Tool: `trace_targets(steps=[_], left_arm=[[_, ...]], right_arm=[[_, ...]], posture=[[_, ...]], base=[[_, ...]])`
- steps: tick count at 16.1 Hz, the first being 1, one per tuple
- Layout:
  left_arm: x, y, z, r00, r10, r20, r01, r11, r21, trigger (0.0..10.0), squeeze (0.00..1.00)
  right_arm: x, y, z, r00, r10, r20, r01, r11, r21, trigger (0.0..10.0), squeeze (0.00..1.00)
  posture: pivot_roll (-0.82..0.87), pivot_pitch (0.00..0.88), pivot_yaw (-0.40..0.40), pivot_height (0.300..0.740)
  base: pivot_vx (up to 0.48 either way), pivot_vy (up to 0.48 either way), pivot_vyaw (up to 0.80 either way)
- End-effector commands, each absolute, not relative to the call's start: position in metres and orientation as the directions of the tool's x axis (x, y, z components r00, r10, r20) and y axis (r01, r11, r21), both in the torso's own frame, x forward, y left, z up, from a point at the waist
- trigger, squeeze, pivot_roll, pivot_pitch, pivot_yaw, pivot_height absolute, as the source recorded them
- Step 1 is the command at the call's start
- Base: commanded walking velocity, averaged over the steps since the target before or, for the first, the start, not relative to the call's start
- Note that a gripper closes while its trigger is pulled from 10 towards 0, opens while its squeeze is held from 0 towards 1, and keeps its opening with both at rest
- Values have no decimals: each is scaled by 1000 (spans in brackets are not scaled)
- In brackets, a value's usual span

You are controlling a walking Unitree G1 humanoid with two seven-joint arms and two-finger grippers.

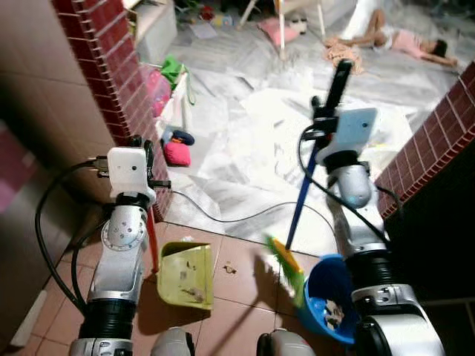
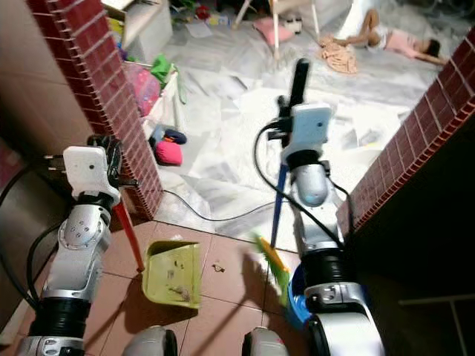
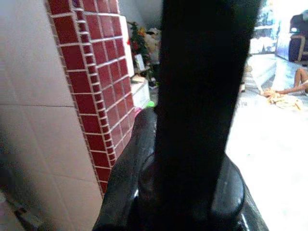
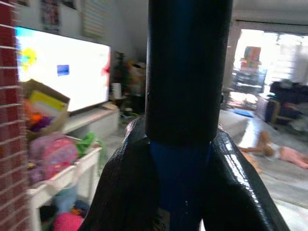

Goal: Sweep floor

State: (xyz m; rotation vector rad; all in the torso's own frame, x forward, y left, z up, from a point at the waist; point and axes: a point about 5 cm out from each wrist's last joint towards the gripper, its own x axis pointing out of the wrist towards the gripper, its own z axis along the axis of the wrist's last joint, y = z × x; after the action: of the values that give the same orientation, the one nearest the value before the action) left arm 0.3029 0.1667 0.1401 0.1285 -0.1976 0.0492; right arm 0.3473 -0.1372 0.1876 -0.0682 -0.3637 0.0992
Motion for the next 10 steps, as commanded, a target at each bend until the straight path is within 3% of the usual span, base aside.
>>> trace_targets(steps=[1,6,10], left_arm=[[305,167,155,962,32,270,-69,989,128,10000,0],[311,166,143,969,36,243,-76,985,155,10000,0],[321,160,131,977,28,209,-64,984,167,10000,0]], right_arm=[[346,-136,200,910,120,396,-90,991,-95,10000,0],[342,-141,196,924,98,369,-74,994,-81,10000,0],[335,-152,189,946,35,322,-45,999,24,10000,0]], posture=[[-11,74,-28,740],[-52,105,-23,740],[-110,159,-21,740]], base=[[0,0,0],[0,0,0],[0,0,0]])
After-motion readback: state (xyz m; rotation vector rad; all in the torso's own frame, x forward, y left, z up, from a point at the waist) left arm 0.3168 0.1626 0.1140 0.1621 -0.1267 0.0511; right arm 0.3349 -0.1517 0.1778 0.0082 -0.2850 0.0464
